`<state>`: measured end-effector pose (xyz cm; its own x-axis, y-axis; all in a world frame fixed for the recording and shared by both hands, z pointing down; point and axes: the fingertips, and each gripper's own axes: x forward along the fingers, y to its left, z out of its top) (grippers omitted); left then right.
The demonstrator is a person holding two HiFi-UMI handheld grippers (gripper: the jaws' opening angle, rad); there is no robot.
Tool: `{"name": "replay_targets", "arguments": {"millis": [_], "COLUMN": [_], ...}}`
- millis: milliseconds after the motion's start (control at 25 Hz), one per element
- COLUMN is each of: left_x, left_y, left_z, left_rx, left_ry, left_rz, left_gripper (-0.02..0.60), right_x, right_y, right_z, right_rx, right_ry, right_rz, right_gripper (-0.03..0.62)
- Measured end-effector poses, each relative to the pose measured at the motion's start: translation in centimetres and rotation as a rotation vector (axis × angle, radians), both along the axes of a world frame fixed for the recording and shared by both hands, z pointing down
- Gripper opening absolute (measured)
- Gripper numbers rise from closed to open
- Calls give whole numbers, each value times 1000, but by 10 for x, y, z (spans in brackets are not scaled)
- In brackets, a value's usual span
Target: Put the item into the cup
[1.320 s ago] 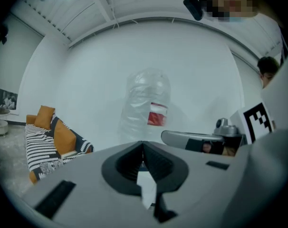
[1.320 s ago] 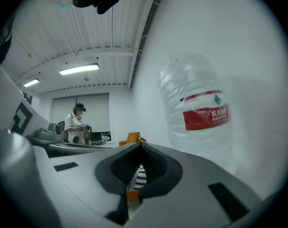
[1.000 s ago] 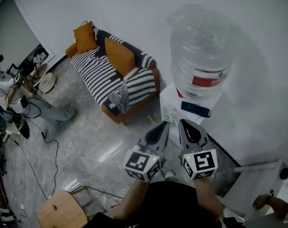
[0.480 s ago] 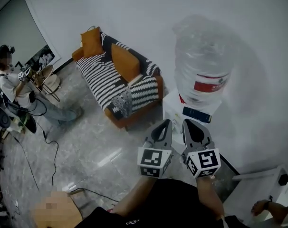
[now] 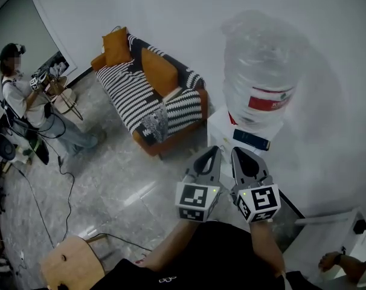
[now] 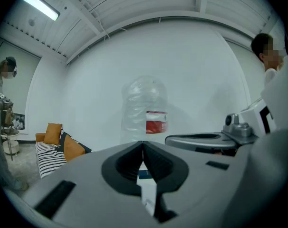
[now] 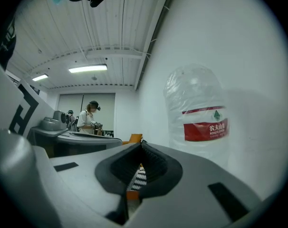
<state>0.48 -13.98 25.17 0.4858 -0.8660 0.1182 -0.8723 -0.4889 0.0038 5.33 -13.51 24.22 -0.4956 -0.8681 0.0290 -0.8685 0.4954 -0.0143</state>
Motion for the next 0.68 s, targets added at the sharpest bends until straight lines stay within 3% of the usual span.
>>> {"name": "replay_targets", "arguments": {"millis": [680], "left_x": [6], "left_y": [1], "left_z": [16], "left_rx": [-33], "left_ry": [14], "left_rz": [-2], "left_gripper": [14], "right_x": [8], "right_y": [5], "right_z": [13], "right_rx": [-19], "right_ry": [13], "right_rz": [-6], "right_gripper": [9]}}
